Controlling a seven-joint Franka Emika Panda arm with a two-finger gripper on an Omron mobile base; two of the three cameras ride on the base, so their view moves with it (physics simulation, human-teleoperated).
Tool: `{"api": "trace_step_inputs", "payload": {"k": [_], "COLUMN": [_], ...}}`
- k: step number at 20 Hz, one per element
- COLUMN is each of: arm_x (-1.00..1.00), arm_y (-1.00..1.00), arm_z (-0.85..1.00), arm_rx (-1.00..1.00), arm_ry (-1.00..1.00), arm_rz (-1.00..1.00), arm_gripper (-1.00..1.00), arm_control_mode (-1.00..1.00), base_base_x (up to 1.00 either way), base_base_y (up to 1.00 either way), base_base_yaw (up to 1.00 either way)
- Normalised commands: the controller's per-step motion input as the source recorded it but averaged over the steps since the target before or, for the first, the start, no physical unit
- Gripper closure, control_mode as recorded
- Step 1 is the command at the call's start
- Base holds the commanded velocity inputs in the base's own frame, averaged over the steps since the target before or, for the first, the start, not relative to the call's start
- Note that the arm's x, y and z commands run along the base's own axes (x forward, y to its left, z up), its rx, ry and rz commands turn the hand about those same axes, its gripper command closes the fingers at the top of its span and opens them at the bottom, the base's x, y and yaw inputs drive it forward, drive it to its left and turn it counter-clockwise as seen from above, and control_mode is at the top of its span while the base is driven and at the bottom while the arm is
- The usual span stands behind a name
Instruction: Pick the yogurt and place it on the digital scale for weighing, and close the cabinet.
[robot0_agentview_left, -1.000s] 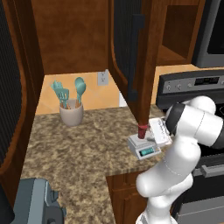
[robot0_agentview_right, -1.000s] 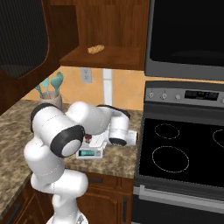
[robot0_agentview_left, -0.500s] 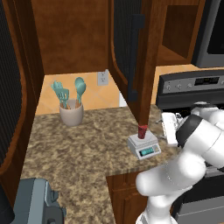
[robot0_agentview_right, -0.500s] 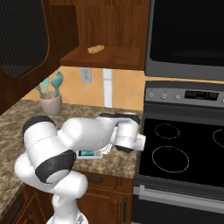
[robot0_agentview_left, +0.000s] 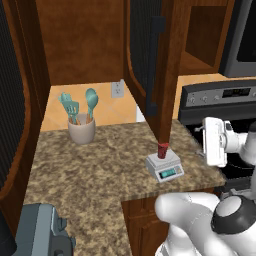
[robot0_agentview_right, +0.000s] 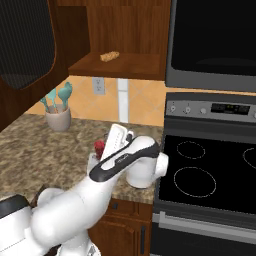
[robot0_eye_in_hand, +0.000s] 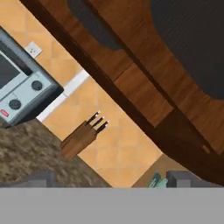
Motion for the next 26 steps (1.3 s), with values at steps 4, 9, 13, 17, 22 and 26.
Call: {"api": "trace_step_inputs", "payload": {"k": [4,9,13,17,22,26], "arm_x": [-0.96,-0.73,-0.39,-0.39,-0.39,-0.54], "arm_y": [0.46,0.62,0.71,0.81,0.89,0.88], "arm_z": [0.99,0.75,0.24,0.42,0.33,0.11], "arm_rx": [-0.07,-0.11,-0.06,0.00,0.00,-0.01], "arm_ry": [-0.42,-0.33,-0.22,-0.16,-0.07,-0.10], "arm_rz": [-0.07,-0.14,-0.25,-0.28,-0.29,-0.44], "arm_gripper": [-1.00,-1.00,-1.00,-1.00,-1.00,-1.00], "arm_control_mode": [-1.00,-1.00,-1.00,-1.00,-1.00,-1.00], "base_base_x": [0.00,0.00,0.00,0.00,0.00,0.00], "base_base_y": [0.00,0.00,0.00,0.00,0.00,0.00], "base_base_yaw": [0.00,0.00,0.00,0.00,0.00,0.00]}}
